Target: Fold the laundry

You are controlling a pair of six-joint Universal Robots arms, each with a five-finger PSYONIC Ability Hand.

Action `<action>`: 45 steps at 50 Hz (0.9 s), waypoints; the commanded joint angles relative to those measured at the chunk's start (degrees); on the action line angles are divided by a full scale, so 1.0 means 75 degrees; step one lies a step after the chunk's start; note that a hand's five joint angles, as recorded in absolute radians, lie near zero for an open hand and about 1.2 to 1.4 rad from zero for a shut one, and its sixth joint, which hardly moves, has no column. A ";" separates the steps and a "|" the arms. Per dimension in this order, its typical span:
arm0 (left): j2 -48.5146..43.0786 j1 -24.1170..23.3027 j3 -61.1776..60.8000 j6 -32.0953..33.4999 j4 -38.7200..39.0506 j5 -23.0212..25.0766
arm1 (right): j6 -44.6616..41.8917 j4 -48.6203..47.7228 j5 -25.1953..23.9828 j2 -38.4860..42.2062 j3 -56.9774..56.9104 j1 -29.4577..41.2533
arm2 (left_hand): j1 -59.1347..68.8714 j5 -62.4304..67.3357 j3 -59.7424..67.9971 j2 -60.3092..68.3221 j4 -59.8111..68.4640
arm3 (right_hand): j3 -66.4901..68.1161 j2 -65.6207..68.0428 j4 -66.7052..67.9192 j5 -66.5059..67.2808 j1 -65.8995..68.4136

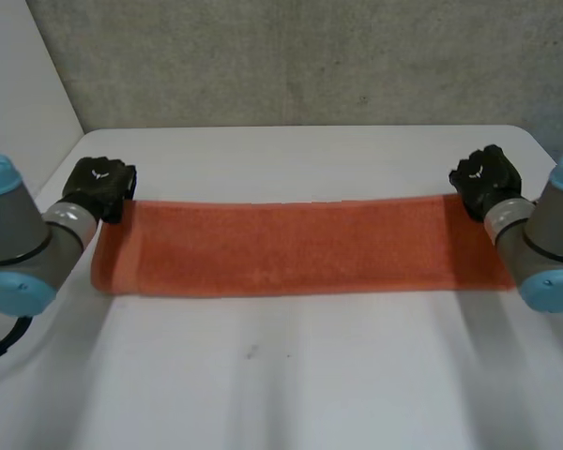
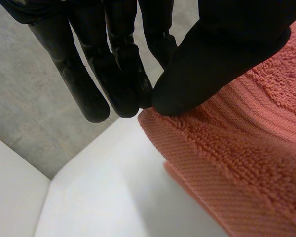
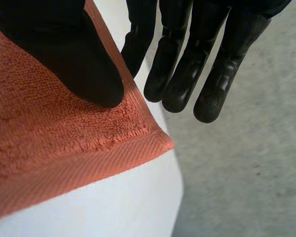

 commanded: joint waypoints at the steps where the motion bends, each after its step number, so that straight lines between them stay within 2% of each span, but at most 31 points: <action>1: -0.1091 -0.0115 0.1284 0.0032 0.0122 -0.0391 | -0.0042 -0.1166 0.0009 0.0835 -0.0755 0.0057 | 0.1424 0.1378 0.1363 0.1344 0.1362 | 0.1585 0.1646 0.1551 0.1759 0.3156; 6: -0.1361 -0.0151 0.1473 0.0009 0.0448 -0.0345 | -0.0007 -0.1670 -0.0003 0.1257 -0.1095 0.0081 | 0.1424 0.1378 0.1363 0.1344 0.1362 | 0.1585 0.1646 0.1551 0.1759 0.3156; 7: -0.1362 -0.0151 0.1473 0.0009 0.0450 -0.0345 | 0.0005 -0.1751 0.0055 0.1349 -0.1188 0.0081 | 0.1424 0.1378 0.1363 0.1344 0.1362 | -0.1938 -0.1877 -0.1972 -0.1764 -0.0366; 8: -0.1362 -0.0220 0.1438 0.0032 0.0612 -0.0298 | 0.0005 -0.1810 0.0091 0.1420 -0.1212 0.0104 | -0.4946 -0.4992 -0.5007 -0.5026 -0.5007 | -0.7748 -0.7687 -0.7783 -0.7575 -0.6177; 9: -0.1338 -0.0326 0.1380 0.0032 0.0742 -0.0240 | 0.0005 -0.1811 0.0091 0.1421 -0.1212 0.0104 | -0.7385 -0.7431 -0.7446 -0.7465 -0.7447 | -0.7748 -0.7687 -0.7783 -0.7575 -0.6177; 12: -0.1268 -0.0467 0.1239 0.0044 0.0872 -0.0204 | 0.0122 -0.1822 0.0220 0.1327 -0.1107 0.0198 | -0.7320 -0.7366 -0.7381 -0.7400 -0.7382 | -0.7748 -0.7687 -0.7783 -0.7575 -0.6177; 14: -0.0942 -0.0631 0.0854 0.0068 0.1198 -0.0204 | 0.0263 -0.1822 0.0349 0.1175 -0.1001 0.0245 | -0.7910 -0.7956 -0.7971 -0.7989 -0.7971 | -0.7748 -0.7687 -0.7783 -0.7575 -0.6177; 17: -0.0415 -0.0678 0.0397 0.0033 0.1573 -0.0227 | 0.0755 -0.1799 0.0665 0.0589 -0.0568 0.0256 | -0.7910 -0.7956 -0.7971 -0.7989 -0.7971 | -0.7748 -0.7687 -0.7783 -0.7575 -0.6177; 19: -0.0122 -0.0690 0.0128 -0.0002 0.1691 -0.0239 | 0.1524 -0.1741 0.0841 -0.0228 0.0120 0.0187 | -0.7910 -0.7956 -0.7971 -0.7989 -0.7971 | -0.7748 -0.7687 -0.7783 -0.7575 -0.6177; 25: 0.1178 -0.0713 -0.1055 -0.0061 0.1657 -0.0321 | 0.2923 -0.1506 0.0818 -0.1509 0.1214 0.0163 | -0.7910 -0.7956 -0.7971 -0.7989 -0.7971 | -0.7748 -0.7687 -0.7783 -0.7575 -0.6177; 27: 0.1506 -0.0702 -0.1464 -0.0085 0.1657 -0.0309 | 0.3541 -0.0993 0.0573 -0.2174 0.1809 0.0151 | -0.7910 -0.7956 -0.7971 -0.7989 -0.7971 | -0.7748 -0.7687 -0.7783 -0.7575 -0.6177; 28: 0.1834 -0.0690 -0.1874 -0.0131 0.1657 -0.0298 | 0.3544 -0.0990 0.0572 -0.2177 0.1811 0.0151 | -0.7910 -0.7956 -0.7971 -0.7989 -0.7971 | -0.7748 -0.7687 -0.7783 -0.7575 -0.6177; 30: 0.2104 -0.0690 -0.2261 -0.0201 0.1657 -0.0298 | 0.3882 -0.0105 0.0012 -0.2527 0.2196 -0.0023 | -0.7910 -0.7956 -0.7971 -0.7989 -0.7971 | -0.7748 -0.7687 -0.7783 -0.7575 -0.6177; 31: 0.2339 -0.0701 -0.2637 -0.0341 0.1657 -0.0298 | 0.3884 -0.0100 0.0009 -0.2529 0.2198 -0.0025 | -0.7910 -0.7956 -0.7971 -0.7989 -0.7971 | -0.7748 -0.7687 -0.7783 -0.7575 -0.6177; 34: 0.2691 -0.0713 -0.3212 -0.0739 0.1645 -0.0298 | 0.4013 0.1536 -0.0774 -0.2704 0.2479 -0.0785 | -0.7910 -0.7956 -0.7971 -0.7989 -0.7971 | -0.7748 -0.7687 -0.7783 -0.7575 -0.6177; 35: 0.2856 -0.0725 -0.3470 -0.1020 0.1645 -0.0298 | 0.4013 0.1541 -0.0776 -0.2704 0.2479 -0.0787 | -0.7910 -0.7956 -0.7971 -0.7989 -0.7971 | -0.7748 -0.7687 -0.7783 -0.7575 -0.6177; 38: 0.2998 -0.0725 -0.3672 -0.1315 0.1657 -0.0298 | 0.4013 0.2416 -0.1079 -0.2693 0.2573 -0.1125 | -0.7910 -0.7956 -0.7971 -0.7989 -0.7971 | -0.6531 -0.6470 -0.6565 -0.6358 -0.4960; 39: 0.3079 -0.0737 -0.3857 -0.1594 0.1669 -0.0298 | 0.4013 0.2501 -0.1150 -0.2646 0.2608 -0.1208 | -0.7910 -0.7956 -0.7971 -0.7989 -0.7971 | -0.5793 -0.5732 -0.5828 -0.5620 -0.4222; 40: 0.3115 -0.0737 -0.3975 -0.1852 0.1680 -0.0286 | 0.4013 0.2502 -0.1151 -0.2646 0.2608 -0.1208 | -0.7910 -0.7956 -0.7971 -0.7989 -0.7971 | -0.5786 -0.5725 -0.5820 -0.5612 -0.4215; 42: 0.3115 -0.0725 -0.4057 -0.2017 0.1704 -0.0298 | 0.3884 0.2188 -0.1186 -0.2459 0.2713 -0.1290 | -0.7910 -0.7956 -0.7971 -0.7989 -0.7971 | -0.4535 -0.4474 -0.4570 -0.4362 -0.2964; 45: 0.3115 -0.0678 -0.4128 -0.2194 0.1739 -0.0309 | 0.3814 0.1579 -0.1221 -0.2155 0.2819 -0.1477 | -0.7910 -0.7956 -0.7971 -0.7989 -0.7971 | -0.3658 -0.3597 -0.3692 -0.3484 -0.2086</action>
